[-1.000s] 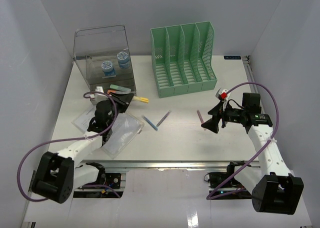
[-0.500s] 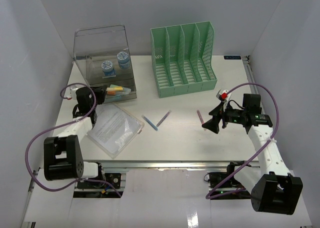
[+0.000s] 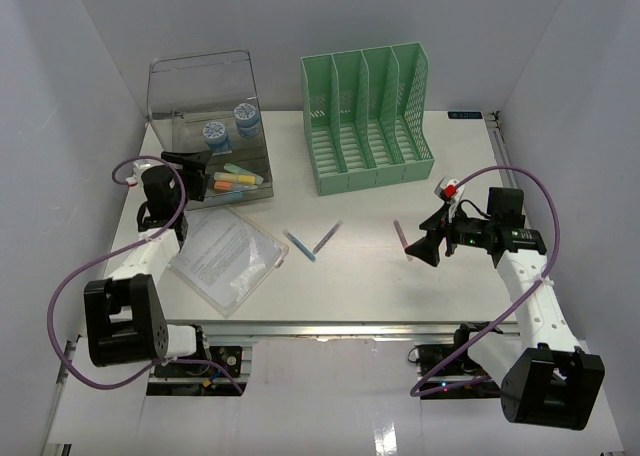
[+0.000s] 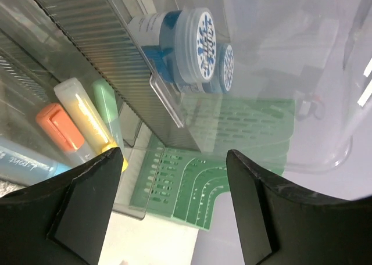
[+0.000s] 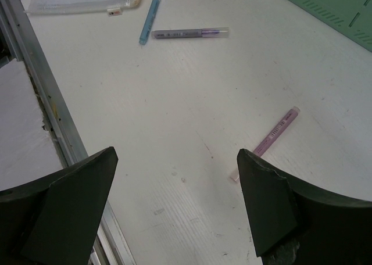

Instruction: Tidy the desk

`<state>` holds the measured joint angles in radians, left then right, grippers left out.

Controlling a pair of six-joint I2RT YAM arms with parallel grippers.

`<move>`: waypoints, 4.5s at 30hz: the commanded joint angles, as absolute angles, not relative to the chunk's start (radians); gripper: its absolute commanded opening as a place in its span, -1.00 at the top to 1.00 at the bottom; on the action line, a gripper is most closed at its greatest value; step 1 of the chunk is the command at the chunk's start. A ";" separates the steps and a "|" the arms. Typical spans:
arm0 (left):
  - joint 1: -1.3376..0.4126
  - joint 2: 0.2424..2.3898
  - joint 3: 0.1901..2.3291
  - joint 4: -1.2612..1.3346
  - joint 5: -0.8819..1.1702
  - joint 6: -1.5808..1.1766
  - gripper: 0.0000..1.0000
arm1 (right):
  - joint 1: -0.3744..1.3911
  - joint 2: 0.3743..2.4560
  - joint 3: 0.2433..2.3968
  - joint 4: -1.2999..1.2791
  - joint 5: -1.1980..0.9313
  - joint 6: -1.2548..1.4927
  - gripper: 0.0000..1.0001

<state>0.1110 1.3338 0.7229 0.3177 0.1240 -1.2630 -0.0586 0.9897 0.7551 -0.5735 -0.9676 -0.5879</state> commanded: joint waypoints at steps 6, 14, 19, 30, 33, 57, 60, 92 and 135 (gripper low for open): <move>0.127 0.968 0.512 0.228 0.225 -1.191 0.70 | -0.066 0.968 0.749 -0.557 -0.980 -0.608 -0.80; 0.127 0.916 0.306 0.190 0.247 -1.296 0.89 | -0.069 0.992 0.750 -0.557 -0.987 -0.604 -0.81; 0.128 1.145 0.328 0.323 0.305 -1.313 0.88 | -0.071 0.993 0.750 -0.557 -0.979 -0.601 -0.80; 0.126 1.510 0.591 0.413 0.334 -1.305 0.84 | -0.089 1.002 0.749 -0.555 -0.977 -0.600 -0.80; 0.126 1.536 0.669 0.383 0.328 -1.296 0.80 | -0.091 1.005 0.750 -0.555 -0.977 -0.600 -0.80; 0.129 1.624 0.837 0.434 0.331 -1.194 -0.06 | -0.110 0.988 0.746 -0.559 -0.989 -0.604 -0.80; 0.129 1.587 0.829 0.463 0.341 -1.160 -0.03 | -0.110 0.990 0.747 -0.560 -0.990 -0.605 -0.80; 0.132 1.785 0.926 0.355 0.311 -1.215 0.73 | -0.124 0.999 0.746 -0.558 -0.986 -0.604 -0.81; 0.210 1.712 0.643 0.749 0.487 -1.130 -0.43 | -0.147 0.994 0.747 -0.569 -1.010 -0.611 -0.81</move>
<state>0.1843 1.7619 0.7178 0.5813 0.4408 -1.1340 -0.1410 1.0027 0.7536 -0.5739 -0.9762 -0.5956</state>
